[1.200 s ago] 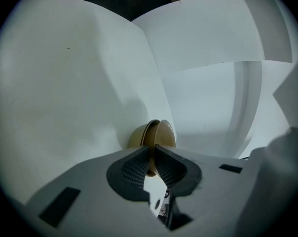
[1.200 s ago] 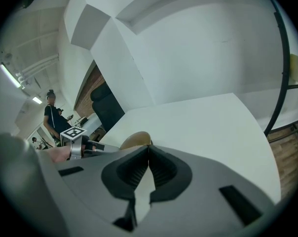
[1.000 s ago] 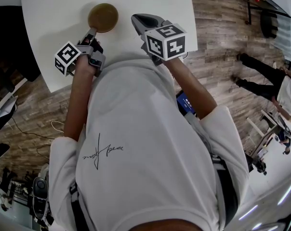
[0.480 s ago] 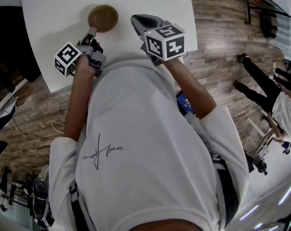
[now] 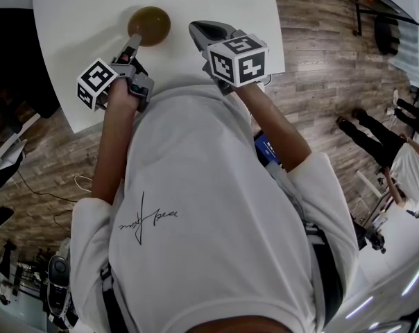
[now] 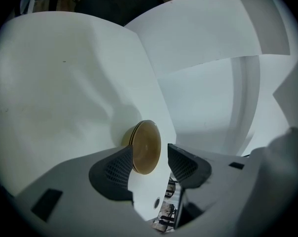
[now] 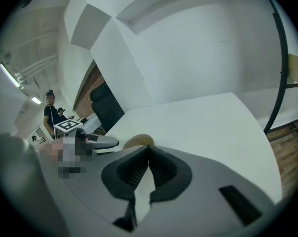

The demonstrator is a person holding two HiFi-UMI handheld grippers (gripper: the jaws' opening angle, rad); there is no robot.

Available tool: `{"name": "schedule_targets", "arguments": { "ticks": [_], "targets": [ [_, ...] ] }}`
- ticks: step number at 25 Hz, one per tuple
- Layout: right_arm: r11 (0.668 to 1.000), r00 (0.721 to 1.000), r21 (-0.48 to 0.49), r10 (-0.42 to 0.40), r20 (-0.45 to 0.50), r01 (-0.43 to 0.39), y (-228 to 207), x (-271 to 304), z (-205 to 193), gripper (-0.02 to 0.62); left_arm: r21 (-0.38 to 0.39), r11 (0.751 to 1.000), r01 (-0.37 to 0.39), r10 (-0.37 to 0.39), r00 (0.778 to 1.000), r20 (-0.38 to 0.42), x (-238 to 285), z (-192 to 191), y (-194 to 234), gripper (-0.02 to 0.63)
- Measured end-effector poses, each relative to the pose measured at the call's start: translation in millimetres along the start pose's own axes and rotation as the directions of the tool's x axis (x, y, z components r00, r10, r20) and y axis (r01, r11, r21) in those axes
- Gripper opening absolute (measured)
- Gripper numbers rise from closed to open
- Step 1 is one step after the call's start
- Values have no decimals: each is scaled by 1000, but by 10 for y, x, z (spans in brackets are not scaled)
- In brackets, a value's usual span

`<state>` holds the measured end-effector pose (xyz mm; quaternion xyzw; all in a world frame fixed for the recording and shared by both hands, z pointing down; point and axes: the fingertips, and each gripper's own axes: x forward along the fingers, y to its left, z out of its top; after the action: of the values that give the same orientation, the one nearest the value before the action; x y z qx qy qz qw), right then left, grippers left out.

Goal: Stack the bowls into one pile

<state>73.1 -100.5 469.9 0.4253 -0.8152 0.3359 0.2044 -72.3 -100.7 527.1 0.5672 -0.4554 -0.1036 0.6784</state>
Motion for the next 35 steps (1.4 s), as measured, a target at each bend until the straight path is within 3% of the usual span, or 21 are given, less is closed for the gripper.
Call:
{"name": "schedule_targets", "arguments": {
  "ticks": [5, 11, 21, 27, 35],
  "targets": [
    [1000, 1000, 1, -5, 9, 5, -6, -8, 13, 12, 17, 1000, 4, -4, 1000, -15, -30, -11, -23, 215],
    [1000, 1000, -11, 0, 27, 1, 39, -61, 39, 11, 142, 989, 37, -37, 999, -2, -142, 43, -246, 213],
    [999, 996, -41, 27, 82, -24, 219, -158, 172, 11, 325, 940, 106, -120, 993, 21, -379, 135, -633, 138],
    [997, 992, -68, 47, 121, -39, 354, -285, 292, 11, 508, 857, 80, -129, 990, 61, -569, 199, -804, 83],
    [988, 982, -121, 117, 148, -99, 655, -419, 385, 11, 742, 669, 41, -174, 979, 103, -817, 183, -1076, 9]
  ]
}}
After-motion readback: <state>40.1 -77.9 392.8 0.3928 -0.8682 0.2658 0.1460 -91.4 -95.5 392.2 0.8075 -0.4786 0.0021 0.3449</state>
